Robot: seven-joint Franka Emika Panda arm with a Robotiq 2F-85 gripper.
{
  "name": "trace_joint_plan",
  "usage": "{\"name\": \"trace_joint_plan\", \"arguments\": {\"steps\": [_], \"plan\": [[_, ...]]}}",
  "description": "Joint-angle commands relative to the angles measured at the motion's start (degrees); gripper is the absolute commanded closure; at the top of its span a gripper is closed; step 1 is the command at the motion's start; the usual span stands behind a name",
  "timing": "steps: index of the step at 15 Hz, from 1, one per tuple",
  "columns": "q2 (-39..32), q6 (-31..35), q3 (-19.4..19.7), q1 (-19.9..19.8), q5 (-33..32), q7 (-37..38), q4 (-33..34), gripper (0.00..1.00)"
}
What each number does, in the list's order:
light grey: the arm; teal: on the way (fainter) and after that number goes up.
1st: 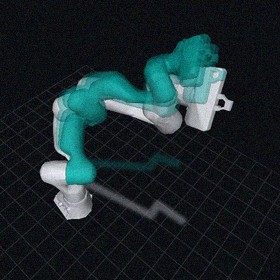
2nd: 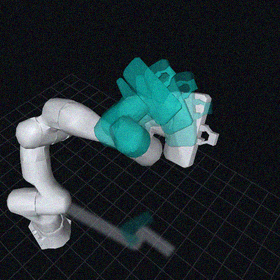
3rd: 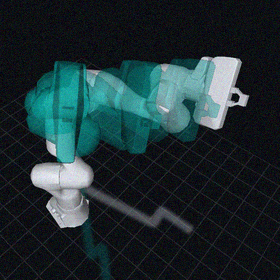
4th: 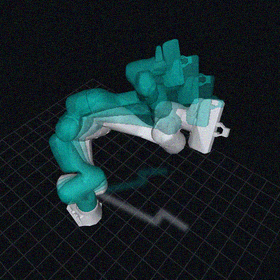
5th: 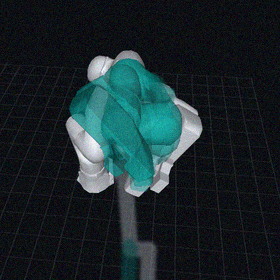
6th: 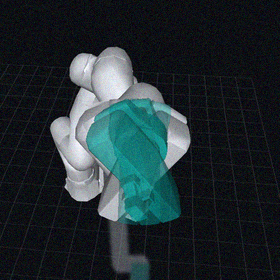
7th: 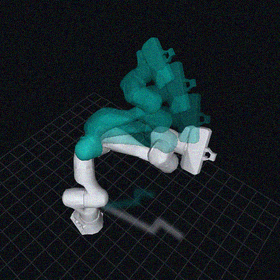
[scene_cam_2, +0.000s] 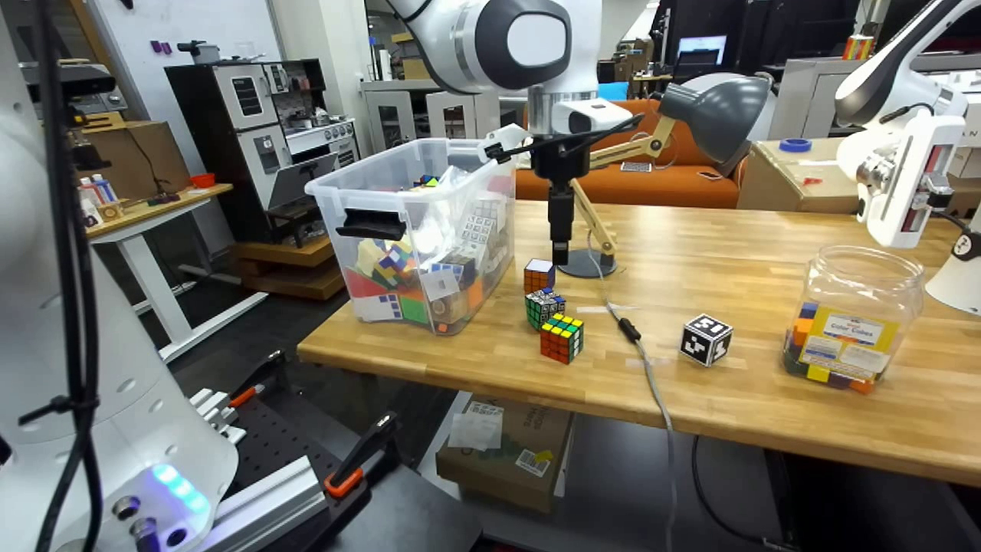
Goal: Put the rubik's cube inside the storage box
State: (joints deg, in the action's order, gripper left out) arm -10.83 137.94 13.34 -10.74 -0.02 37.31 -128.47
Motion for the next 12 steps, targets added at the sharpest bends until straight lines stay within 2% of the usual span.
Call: {"name": "trace_joint_plan", "arguments": {"steps": [1, 5, 8, 12], "plan": [[-0.87, -0.36, 0.0, 0.31, 2.27, -1.22, 0.6, 0.0], [-6.97, -4.33, -0.69, -0.38, 11.08, 0.48, 5.98, 0.0], [-13.21, -6.39, 0.22, -0.59, 14.23, 3.83, 10.67, 0.0], [-21.64, -12.75, 0.61, -2.38, 18.74, 9.72, 18.06, 0.0]]}}
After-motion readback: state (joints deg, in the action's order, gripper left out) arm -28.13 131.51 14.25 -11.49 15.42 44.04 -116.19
